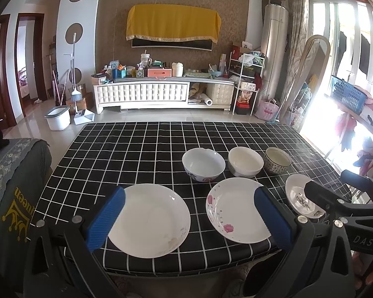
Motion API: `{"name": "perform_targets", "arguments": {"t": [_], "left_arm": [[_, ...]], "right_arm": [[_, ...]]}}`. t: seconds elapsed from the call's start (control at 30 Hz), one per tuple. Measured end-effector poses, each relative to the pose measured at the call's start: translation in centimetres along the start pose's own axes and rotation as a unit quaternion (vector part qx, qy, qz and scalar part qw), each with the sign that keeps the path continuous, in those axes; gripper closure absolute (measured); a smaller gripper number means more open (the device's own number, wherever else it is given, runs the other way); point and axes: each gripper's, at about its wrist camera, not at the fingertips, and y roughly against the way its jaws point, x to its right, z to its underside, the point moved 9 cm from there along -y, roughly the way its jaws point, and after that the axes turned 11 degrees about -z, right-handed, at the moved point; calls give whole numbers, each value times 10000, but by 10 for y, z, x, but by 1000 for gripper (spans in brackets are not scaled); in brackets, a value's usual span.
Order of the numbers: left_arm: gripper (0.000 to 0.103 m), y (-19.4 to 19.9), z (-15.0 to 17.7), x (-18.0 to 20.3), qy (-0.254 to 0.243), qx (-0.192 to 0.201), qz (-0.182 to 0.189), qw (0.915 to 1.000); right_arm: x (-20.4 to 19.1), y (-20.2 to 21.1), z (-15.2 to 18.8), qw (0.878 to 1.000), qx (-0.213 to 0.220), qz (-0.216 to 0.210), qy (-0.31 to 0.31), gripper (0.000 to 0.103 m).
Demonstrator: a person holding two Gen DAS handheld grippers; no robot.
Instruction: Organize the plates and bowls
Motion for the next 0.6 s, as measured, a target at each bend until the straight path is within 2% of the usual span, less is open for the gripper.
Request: {"name": "perform_targets", "arguments": {"t": [0.6], "left_arm": [[1,-1,3,4,-54,-51,-25,10000]], "right_arm": [[1,-2,2,10000,-67,-31,-5,0]]}}
